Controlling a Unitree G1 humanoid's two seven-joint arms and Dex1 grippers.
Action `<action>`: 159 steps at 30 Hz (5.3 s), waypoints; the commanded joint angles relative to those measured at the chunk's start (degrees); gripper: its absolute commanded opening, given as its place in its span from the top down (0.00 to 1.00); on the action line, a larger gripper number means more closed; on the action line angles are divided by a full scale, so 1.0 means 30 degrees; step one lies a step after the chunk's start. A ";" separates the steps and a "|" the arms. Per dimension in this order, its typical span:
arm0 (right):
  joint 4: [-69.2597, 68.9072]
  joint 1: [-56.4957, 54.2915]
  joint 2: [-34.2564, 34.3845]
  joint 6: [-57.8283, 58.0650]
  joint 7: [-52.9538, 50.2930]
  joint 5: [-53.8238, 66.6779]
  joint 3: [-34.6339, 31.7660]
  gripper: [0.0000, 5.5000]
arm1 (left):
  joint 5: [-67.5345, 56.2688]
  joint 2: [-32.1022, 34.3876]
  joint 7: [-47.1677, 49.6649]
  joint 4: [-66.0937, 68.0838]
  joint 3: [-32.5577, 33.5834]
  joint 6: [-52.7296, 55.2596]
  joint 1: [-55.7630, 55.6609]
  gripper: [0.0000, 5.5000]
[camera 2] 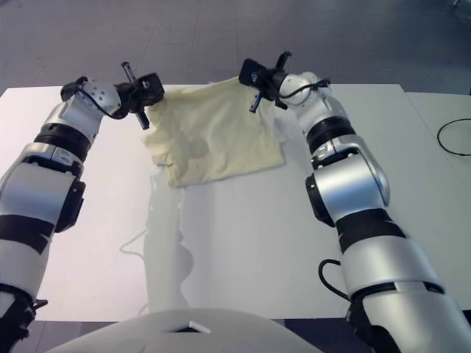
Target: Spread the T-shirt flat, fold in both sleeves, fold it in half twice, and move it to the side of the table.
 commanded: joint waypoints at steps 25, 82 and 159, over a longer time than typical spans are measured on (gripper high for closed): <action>0.0119 -0.4349 -0.1976 0.0238 0.0550 0.0909 -0.3295 1.00 | 0.2597 0.1316 0.4211 0.1009 0.0138 -0.2111 -0.5735 1.00; -3.7990 2.1797 -1.1595 1.8534 1.5064 1.2666 -0.0233 1.00 | -0.6695 1.2604 -1.5833 -3.1955 0.1338 0.0479 2.1392 1.00; -2.7940 2.2344 -0.0713 2.9550 -0.0714 2.0003 -1.0646 0.69 | -1.2959 0.6498 -0.1999 -3.3794 0.4876 1.7465 1.8138 0.02</action>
